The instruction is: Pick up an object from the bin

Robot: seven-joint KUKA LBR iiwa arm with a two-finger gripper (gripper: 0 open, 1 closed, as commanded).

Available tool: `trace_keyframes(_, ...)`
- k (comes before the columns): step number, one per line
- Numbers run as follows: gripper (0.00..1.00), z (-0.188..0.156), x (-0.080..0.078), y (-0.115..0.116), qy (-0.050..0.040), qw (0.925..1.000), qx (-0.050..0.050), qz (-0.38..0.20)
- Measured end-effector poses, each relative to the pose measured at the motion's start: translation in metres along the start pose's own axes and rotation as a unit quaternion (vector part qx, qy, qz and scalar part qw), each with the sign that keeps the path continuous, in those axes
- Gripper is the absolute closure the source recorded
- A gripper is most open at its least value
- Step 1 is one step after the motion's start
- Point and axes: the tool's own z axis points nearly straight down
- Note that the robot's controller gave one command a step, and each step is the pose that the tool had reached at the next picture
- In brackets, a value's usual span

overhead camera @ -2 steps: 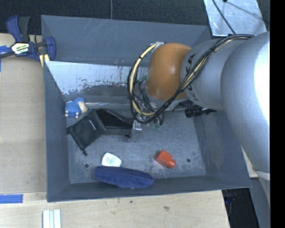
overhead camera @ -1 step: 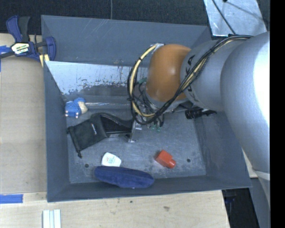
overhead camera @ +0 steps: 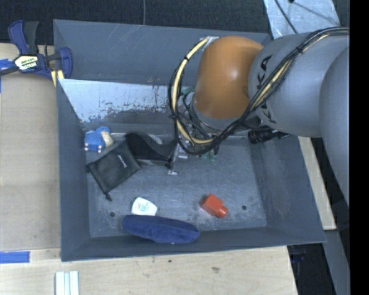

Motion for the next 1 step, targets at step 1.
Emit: trace_keyframes(1,1.00,-0.0712,-0.0215,-0.0011,-0.0008,1.0000,0.001,-0.010)
